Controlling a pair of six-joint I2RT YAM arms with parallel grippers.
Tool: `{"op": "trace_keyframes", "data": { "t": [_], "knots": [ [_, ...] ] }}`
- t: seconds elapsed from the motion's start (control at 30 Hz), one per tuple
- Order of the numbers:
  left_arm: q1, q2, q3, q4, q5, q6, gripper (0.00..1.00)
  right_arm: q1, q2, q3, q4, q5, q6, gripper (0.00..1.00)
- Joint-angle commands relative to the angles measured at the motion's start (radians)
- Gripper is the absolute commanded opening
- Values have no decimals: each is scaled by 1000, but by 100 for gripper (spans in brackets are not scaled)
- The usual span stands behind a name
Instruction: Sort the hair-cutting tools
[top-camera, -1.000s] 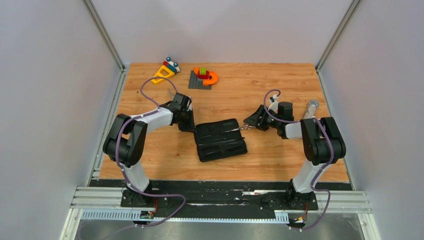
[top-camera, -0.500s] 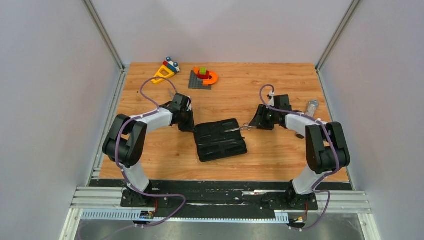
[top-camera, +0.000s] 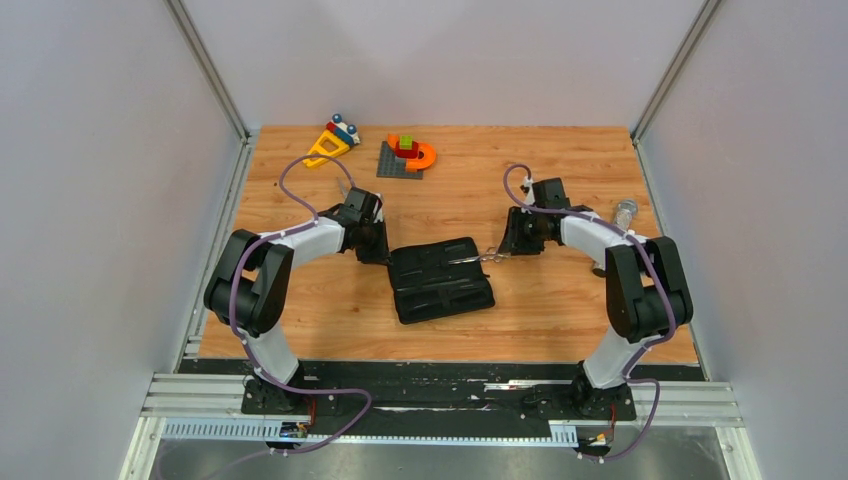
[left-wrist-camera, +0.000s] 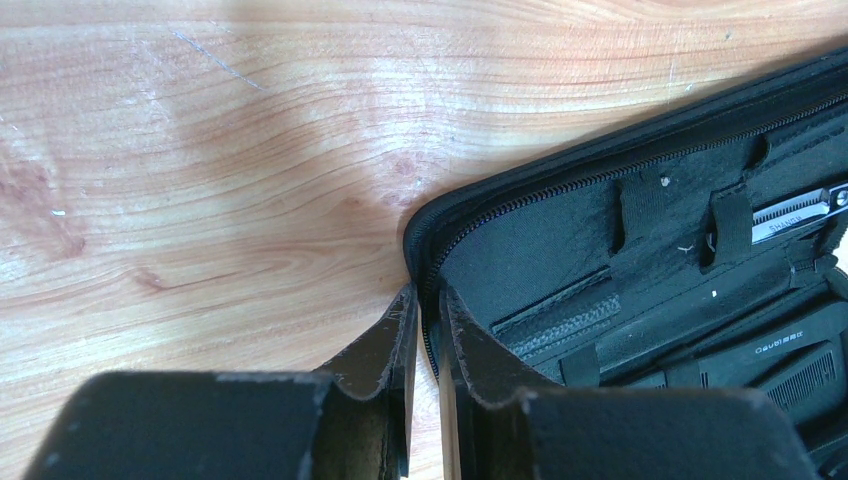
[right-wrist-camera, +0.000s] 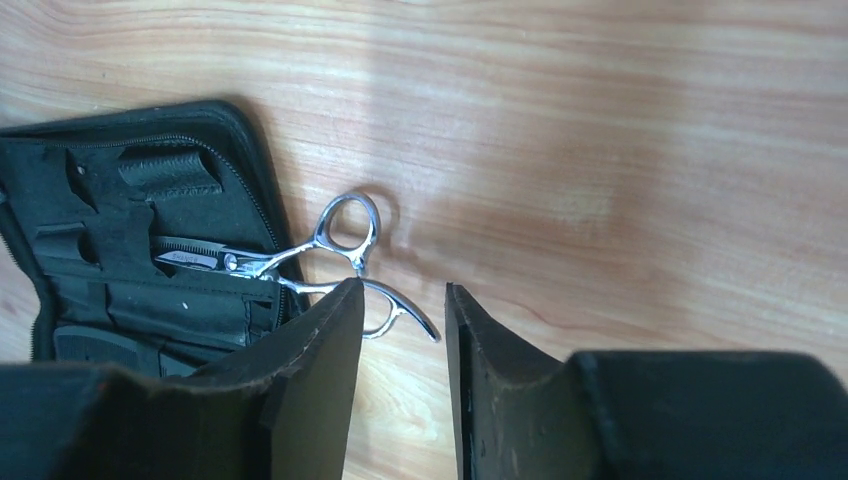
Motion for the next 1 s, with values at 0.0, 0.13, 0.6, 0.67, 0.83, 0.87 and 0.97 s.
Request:
{"op": "trace_keyframes", "data": {
  "t": [0.0,0.13,0.6,0.67,0.83,0.87,0.97],
  "knots": [
    [-1,-27,-27,-46,-7,3,18,45,38,58,-21,49,-63,36],
    [-1,-28,-25,-45,-5,2,18,87,69,67,-18,67,-114,31],
    [-1,-29,-24,-42,0,3,18,165,85,69,40,27,-274,13],
    [-2,-30,-25,-42,0,2,18,173,76,60,53,29,-309,12],
    [-2,-32,-25,-43,-2,2,18,190,35,36,90,71,-359,10],
    [-2,-32,-25,-43,-3,2,18,196,26,30,100,81,-375,10],
    [-3,-31,-25,-44,-4,2,18,213,6,29,111,117,-427,10]
  ]
}}
